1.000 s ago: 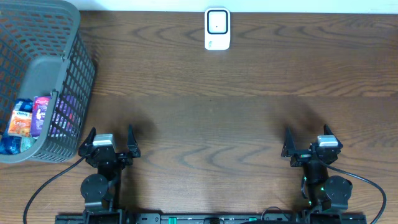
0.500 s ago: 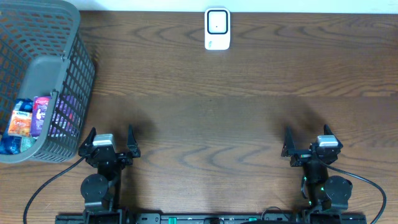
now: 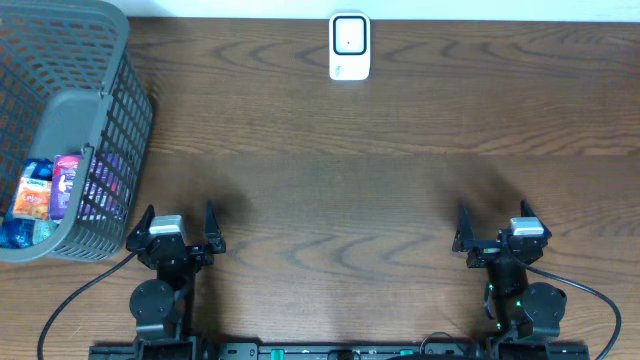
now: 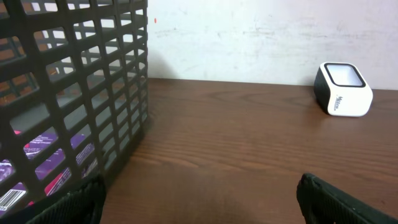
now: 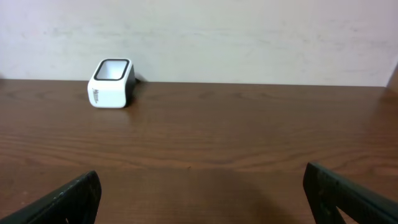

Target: Scan the item barcode

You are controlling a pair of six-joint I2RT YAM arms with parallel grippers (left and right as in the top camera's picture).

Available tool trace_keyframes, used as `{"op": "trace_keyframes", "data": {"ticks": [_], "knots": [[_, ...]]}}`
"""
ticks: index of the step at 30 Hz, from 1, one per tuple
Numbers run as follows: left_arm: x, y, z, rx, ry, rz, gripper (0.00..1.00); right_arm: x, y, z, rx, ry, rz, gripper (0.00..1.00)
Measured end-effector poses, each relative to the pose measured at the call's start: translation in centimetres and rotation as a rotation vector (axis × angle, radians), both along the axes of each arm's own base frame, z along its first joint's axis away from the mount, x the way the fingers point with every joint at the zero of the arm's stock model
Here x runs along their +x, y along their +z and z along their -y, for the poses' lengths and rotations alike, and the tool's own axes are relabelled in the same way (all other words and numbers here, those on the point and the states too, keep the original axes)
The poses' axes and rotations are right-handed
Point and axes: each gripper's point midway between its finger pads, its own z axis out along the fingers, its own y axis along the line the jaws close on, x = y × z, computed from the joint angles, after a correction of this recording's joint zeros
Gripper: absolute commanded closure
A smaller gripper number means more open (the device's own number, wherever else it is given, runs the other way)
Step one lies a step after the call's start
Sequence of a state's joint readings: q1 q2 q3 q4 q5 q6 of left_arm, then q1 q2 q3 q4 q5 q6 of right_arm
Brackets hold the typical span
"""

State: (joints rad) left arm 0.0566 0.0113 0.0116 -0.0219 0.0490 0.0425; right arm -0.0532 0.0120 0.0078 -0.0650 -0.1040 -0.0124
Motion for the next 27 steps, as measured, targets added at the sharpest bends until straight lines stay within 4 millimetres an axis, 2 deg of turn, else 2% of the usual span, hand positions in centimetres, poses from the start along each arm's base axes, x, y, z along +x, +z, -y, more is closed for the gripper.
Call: {"op": "trace_keyframes", "data": {"ticks": [20,23,27], "knots": [[0.0,0.1,0.3,-0.040,-0.013,0.005,0.02,0.0,0.0,0.0,0.000,0.000,0.000,0.01],[0.1,0.5,1.3,-0.138,-0.064,0.022,0.02,0.0,0.0,0.0,0.000,0.000,0.000,0.01],[-0.1,1.5,3.8,-0.299,-0.200,0.048,0.02,0.0,0.0,0.0,0.000,0.000,0.000,0.01]]}}
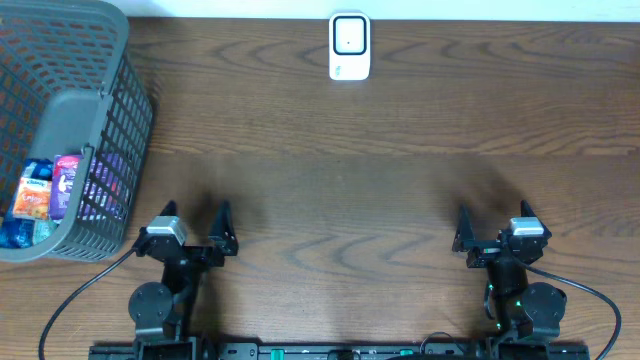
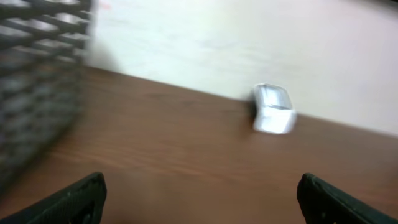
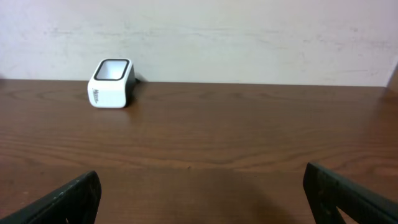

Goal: Scan the item barcode
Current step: 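Reach the left gripper into the basket and grasp the purple box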

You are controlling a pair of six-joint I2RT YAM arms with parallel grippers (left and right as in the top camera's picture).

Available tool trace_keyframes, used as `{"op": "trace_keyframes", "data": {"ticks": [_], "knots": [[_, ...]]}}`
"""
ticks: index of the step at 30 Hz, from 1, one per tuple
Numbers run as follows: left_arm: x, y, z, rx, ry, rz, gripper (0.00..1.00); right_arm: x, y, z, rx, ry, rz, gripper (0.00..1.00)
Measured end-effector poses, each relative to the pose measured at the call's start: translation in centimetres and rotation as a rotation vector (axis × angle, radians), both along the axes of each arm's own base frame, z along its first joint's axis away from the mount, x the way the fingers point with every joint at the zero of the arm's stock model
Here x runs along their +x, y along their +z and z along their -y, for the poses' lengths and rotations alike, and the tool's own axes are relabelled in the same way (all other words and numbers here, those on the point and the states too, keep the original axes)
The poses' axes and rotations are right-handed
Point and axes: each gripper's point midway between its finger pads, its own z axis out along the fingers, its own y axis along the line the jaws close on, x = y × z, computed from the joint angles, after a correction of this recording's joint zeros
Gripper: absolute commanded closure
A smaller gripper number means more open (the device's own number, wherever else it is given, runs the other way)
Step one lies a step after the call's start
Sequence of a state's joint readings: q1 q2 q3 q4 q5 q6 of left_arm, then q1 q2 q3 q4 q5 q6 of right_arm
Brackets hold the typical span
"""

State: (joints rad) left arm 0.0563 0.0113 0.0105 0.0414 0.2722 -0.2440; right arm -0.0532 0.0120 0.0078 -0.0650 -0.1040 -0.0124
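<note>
A white barcode scanner (image 1: 349, 46) with a dark window stands at the table's far edge; it also shows as the scanner (image 3: 112, 83) in the right wrist view and, blurred, the scanner (image 2: 273, 110) in the left wrist view. Several packaged items (image 1: 52, 187) lie in the grey mesh basket (image 1: 60, 110) at the far left. My left gripper (image 1: 193, 222) is open near the front edge, just right of the basket, with nothing between its fingers. My right gripper (image 1: 493, 222) stands open and empty at the front right.
The basket's wall (image 2: 34, 81) fills the left of the left wrist view, blurred. Bare brown wooden tabletop (image 1: 340, 190) lies between the grippers and the scanner. A pale wall (image 3: 205, 37) rises behind the table's far edge.
My left gripper has turned to the right and shifted slightly rightward, so its camera now looks at the scanner rather than the basket. The right arm has not moved.
</note>
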Motion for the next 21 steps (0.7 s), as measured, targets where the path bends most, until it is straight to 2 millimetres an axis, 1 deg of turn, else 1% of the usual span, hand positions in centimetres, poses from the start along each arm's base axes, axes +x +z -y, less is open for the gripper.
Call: {"op": "trace_keyframes", "data": {"ticks": [3,6,7,11,14,16,19,21], "knots": [[-0.2,0.9,1.2,-0.093,-0.069,0.022,0.02,0.0,0.0,0.0,0.000,0.000,0.000,0.01],[-0.9,4.3,2.8,-0.153,-0.175,0.142,0.02,0.0,0.0,0.0,0.000,0.000,0.000,0.01],[-1.1,5.1,3.2,-0.164,-0.202,0.169,0.02,0.0,0.0,0.0,0.000,0.000,0.000,0.01],[-1.9,7.1,4.0,-0.202,-0.261,0.189,0.02,0.0,0.0,0.0,0.000,0.000,0.000,0.01],[-2.5,10.0,4.1,-0.203,-0.269,0.206,0.02,0.0,0.0,0.0,0.000,0.000,0.000,0.01],[-2.6,12.0,4.0,-0.200,-0.256,0.178,0.02,0.0,0.0,0.0,0.000,0.000,0.000,0.01],[-2.0,13.0,3.5,-0.172,-0.208,0.030,0.02,0.0,0.0,0.0,0.000,0.000,0.001,0.01],[-1.3,13.6,3.4,-0.136,-0.201,-0.035,0.02,0.0,0.0,0.0,0.000,0.000,0.000,0.01]]}}
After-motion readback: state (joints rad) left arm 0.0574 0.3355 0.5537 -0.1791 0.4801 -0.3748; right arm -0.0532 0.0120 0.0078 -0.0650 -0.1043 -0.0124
